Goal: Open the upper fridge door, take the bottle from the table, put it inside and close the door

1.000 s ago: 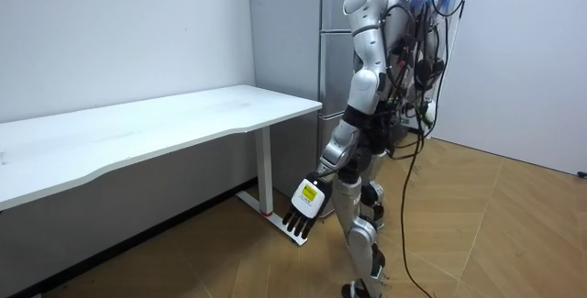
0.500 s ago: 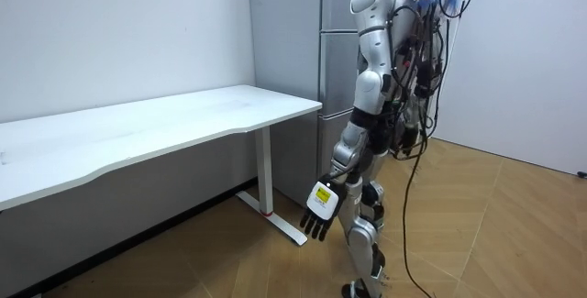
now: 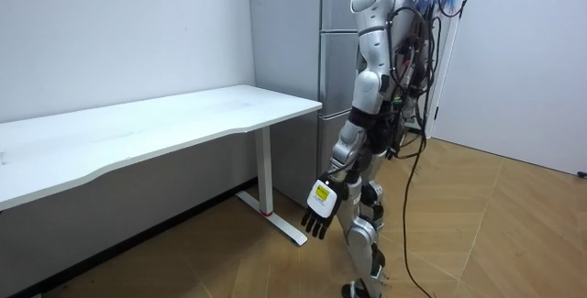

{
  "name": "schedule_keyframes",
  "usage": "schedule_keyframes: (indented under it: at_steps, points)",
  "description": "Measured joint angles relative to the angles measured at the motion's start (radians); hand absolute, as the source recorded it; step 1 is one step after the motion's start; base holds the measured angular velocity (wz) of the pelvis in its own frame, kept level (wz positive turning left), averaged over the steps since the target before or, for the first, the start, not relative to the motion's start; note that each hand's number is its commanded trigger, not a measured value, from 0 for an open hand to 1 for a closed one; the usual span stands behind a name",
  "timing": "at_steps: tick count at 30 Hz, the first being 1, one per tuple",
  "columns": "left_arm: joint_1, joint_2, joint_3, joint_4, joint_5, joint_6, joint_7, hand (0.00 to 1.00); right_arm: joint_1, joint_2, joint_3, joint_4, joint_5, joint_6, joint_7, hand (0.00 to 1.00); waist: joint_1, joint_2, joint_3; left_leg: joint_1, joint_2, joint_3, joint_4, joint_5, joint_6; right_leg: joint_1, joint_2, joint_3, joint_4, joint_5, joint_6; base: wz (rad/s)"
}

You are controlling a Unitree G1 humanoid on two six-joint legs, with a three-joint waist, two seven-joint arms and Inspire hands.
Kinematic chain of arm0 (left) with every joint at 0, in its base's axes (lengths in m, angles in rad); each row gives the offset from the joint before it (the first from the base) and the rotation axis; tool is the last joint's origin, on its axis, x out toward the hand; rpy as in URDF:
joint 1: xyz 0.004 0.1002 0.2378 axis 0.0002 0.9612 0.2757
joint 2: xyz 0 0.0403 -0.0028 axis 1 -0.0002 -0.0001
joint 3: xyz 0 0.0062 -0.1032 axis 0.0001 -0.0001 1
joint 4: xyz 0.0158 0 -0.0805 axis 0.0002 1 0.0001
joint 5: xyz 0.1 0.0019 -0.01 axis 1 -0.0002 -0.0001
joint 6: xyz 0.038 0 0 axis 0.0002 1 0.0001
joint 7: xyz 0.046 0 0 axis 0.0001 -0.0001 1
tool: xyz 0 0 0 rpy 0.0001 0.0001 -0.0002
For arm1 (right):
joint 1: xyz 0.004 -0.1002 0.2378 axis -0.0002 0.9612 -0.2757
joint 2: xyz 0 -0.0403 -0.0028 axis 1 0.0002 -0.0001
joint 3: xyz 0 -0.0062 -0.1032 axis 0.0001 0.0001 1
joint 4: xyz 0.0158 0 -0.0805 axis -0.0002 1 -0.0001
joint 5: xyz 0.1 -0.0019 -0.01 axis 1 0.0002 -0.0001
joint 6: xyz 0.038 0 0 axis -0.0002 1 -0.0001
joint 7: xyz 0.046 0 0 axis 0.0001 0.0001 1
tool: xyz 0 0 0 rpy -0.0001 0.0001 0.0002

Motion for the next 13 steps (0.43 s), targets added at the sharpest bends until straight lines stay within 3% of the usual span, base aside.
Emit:
schedule_keyframes:
  at_steps: [13]
  points:
    - [-0.020,0.001,-0.002,0.030,0.000,0.001,0.000,0.00,-0.009,-0.006,0.015,0.025,0.003,-0.002,0.045,0.00,-0.001,-0.002,-0.0014,-0.003,0.002,-0.001,-0.003,0.000,0.000,-0.006,0.004,0.000,-0.001,-0.002,-0.003,0.00]
